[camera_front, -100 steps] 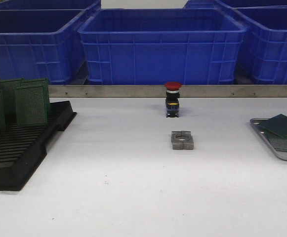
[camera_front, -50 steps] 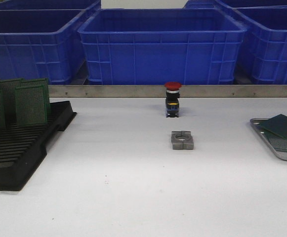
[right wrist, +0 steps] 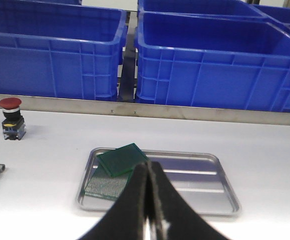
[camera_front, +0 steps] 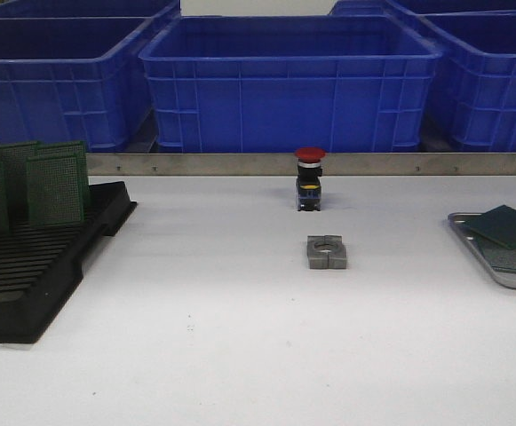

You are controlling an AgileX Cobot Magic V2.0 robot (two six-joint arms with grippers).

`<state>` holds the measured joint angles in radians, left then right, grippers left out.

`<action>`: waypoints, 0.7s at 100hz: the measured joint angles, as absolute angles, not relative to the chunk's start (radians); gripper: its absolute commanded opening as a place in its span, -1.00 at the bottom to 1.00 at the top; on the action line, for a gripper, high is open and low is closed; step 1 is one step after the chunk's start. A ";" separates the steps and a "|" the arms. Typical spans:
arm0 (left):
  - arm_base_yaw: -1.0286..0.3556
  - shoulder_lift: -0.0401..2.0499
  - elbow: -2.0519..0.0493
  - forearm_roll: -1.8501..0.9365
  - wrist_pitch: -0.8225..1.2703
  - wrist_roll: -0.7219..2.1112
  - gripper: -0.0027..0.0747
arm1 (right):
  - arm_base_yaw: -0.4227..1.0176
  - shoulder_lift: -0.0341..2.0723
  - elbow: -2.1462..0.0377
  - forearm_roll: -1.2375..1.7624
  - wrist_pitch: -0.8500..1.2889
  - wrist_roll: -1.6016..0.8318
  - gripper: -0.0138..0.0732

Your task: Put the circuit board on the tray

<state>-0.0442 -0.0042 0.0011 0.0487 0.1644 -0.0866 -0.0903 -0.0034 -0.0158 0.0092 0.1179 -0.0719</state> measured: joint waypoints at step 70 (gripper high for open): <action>-0.044 -0.004 0.000 0.049 0.160 -0.086 -0.98 | -0.090 -0.008 0.028 -0.109 0.047 0.034 -0.82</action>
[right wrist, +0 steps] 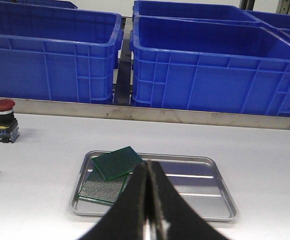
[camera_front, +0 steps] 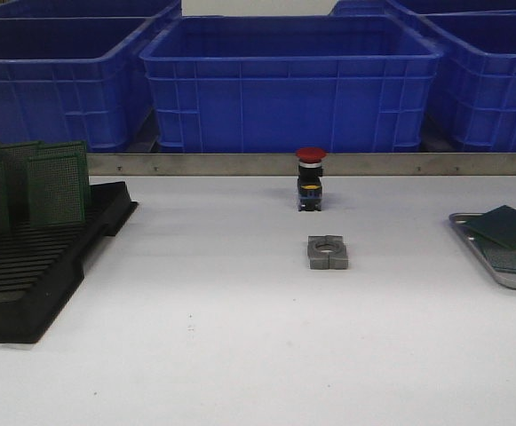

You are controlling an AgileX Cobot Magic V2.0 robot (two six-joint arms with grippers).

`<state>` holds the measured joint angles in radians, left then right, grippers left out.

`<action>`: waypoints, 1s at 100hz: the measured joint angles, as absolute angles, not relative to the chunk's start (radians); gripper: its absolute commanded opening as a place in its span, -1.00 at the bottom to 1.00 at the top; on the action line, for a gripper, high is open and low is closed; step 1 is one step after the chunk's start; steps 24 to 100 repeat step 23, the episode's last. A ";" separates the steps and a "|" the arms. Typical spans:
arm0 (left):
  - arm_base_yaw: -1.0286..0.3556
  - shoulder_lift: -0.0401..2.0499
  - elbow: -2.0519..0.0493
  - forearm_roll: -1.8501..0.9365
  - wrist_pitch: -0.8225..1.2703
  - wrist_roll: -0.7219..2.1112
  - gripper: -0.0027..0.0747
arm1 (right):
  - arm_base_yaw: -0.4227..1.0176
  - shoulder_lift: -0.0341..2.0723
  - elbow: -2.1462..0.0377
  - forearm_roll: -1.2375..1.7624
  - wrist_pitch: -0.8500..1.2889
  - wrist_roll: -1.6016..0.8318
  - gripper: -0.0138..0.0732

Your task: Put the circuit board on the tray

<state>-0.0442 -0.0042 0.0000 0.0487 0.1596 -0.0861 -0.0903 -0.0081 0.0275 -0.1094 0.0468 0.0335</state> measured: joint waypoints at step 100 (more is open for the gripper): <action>-0.044 -0.004 0.000 0.049 0.160 -0.086 -0.98 | -0.090 -0.008 0.028 -0.109 0.047 0.036 -0.82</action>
